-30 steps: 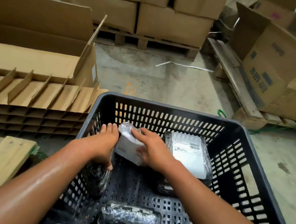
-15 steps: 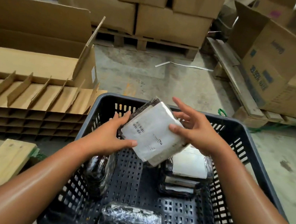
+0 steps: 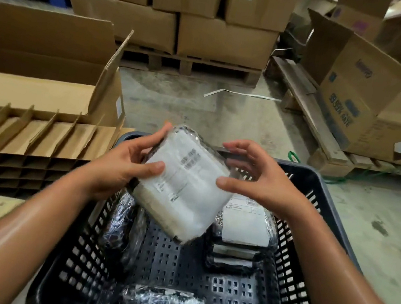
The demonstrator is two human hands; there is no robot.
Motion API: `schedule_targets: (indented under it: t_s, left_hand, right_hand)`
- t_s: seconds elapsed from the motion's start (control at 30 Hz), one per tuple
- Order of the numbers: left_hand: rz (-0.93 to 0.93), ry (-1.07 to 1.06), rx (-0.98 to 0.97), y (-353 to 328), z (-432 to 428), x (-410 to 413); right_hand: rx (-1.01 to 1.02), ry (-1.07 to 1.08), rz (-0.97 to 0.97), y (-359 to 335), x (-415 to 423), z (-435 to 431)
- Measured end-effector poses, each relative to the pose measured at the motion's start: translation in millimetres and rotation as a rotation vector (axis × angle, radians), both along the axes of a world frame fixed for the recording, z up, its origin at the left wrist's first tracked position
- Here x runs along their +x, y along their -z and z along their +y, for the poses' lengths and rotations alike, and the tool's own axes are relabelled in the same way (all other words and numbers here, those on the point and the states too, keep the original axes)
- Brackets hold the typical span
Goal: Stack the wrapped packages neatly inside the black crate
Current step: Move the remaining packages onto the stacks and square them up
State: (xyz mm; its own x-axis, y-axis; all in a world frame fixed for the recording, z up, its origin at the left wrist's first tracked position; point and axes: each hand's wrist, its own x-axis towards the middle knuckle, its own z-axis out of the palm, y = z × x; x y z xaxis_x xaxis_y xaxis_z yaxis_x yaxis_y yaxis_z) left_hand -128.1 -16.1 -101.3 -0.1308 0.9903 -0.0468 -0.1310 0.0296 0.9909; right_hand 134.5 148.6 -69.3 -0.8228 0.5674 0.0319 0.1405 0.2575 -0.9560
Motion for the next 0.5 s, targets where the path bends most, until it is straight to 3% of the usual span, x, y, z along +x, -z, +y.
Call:
schedule_targets:
  t_s: [0.17, 0.3, 0.4, 0.5]
  left_hand:
    - [0.246, 0.195, -0.061, -18.4, 6.2, 3.7]
    - [0.286, 0.081, -0.063, -16.6, 10.9, 17.4]
    - [0.642, -0.096, -0.088, -22.1, 11.6, 21.7]
    - [0.957, 0.114, -0.299, -17.9, 10.8, 28.6]
  right_hand:
    - [0.138, -0.244, -0.125, -5.9, -18.4, -8.3]
    - [0.064, -0.233, -0.092, 14.0, -16.4, -4.1]
    - [-0.095, -0.14, -0.041, 36.1, -11.4, -2.6]
    - [-0.168, -0.025, 0.015, 50.9, -11.0, -0.2]
